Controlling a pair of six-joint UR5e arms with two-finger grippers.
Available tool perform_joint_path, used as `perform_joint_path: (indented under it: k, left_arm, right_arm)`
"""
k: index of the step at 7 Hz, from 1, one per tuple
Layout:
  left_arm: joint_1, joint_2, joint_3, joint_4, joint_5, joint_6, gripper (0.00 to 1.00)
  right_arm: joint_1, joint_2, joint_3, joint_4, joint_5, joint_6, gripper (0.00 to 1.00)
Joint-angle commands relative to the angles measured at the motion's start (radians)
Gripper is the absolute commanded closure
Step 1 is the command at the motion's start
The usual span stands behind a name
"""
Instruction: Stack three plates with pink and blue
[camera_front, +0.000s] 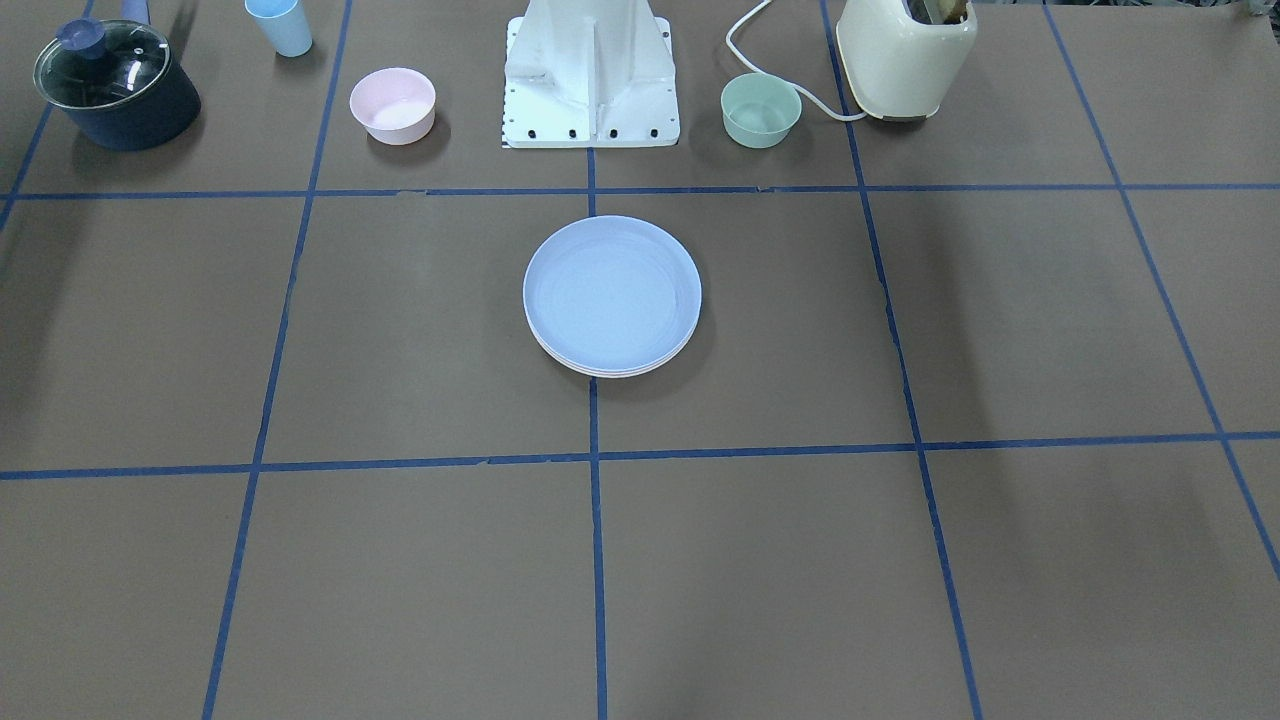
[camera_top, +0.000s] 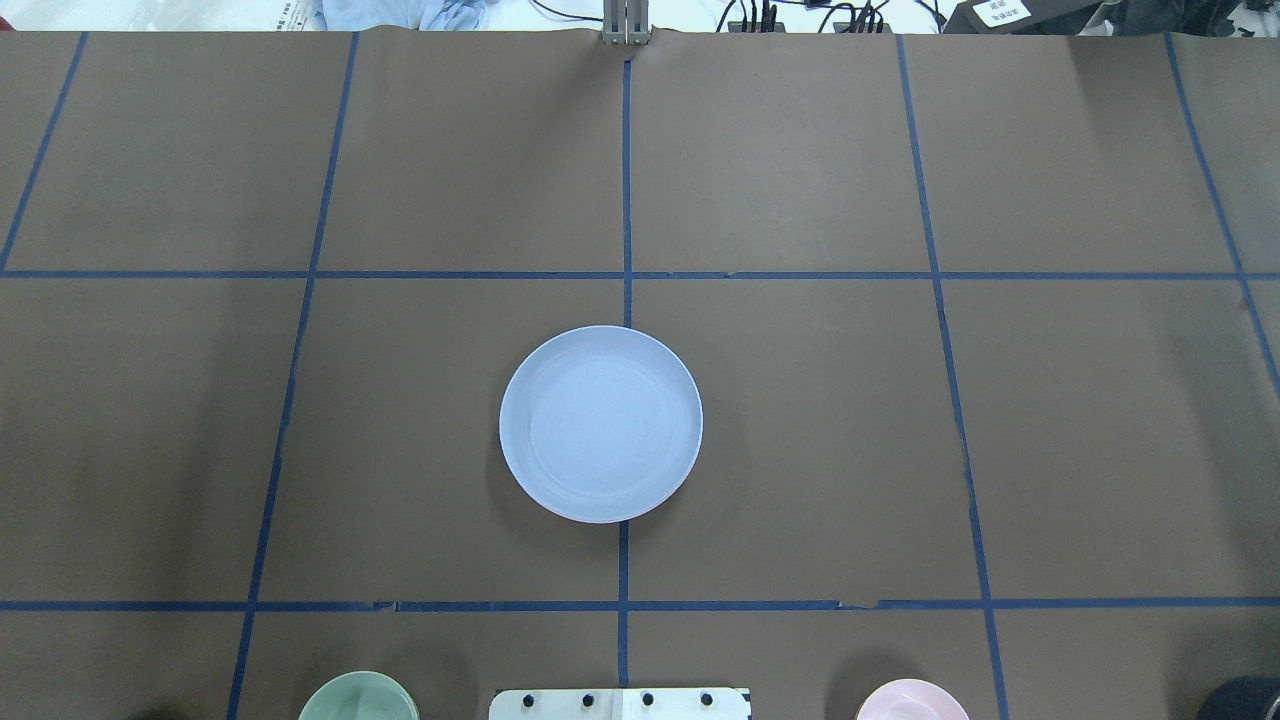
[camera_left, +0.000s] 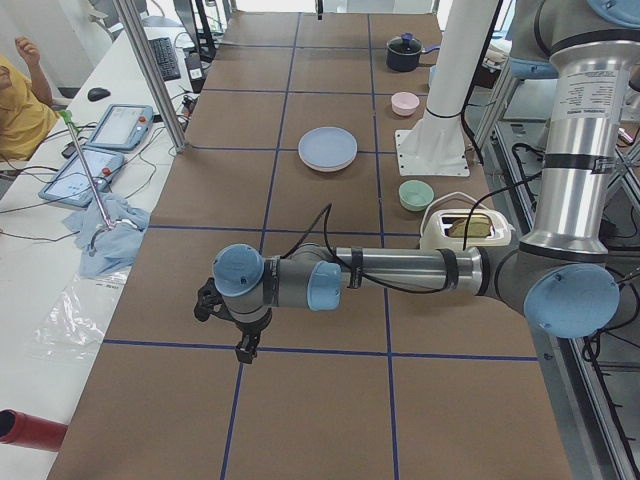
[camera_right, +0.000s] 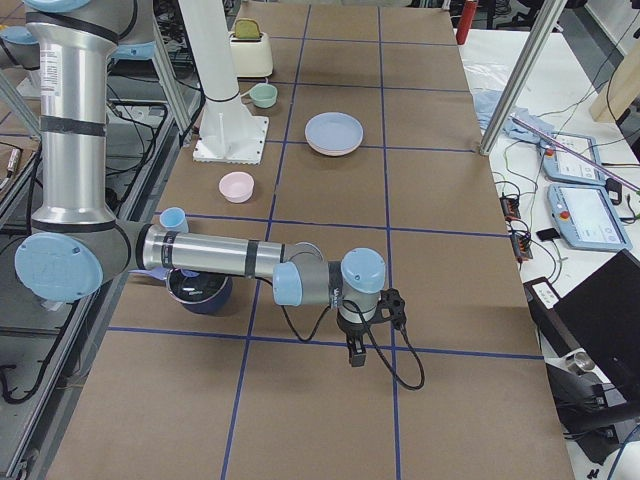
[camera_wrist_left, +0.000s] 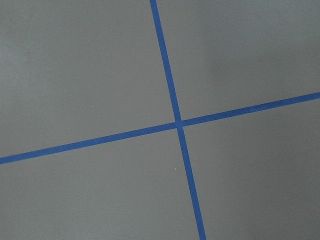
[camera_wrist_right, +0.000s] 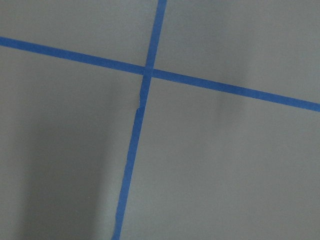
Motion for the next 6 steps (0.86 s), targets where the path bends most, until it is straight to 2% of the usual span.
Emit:
perform_joint_path:
  k: [1, 3, 6]
  left_arm:
    - [0.002, 0.001, 0.001, -0.004, -0.004, -0.001, 0.00]
    - [0.002, 0.010, 0.001, -0.070, 0.007, -0.003, 0.00]
    - [0.002, 0.030, -0.002, -0.073, 0.005, -0.006, 0.00]
  right_arm:
    - [0.003, 0.000, 0.008, 0.000, -0.002, 0.004, 0.00]
    - [0.031, -0.006, 0.029, 0.000, -0.002, 0.013, 0.00]
    - [0.040, 0.000, 0.095, -0.050, 0.020, 0.059, 0.00]
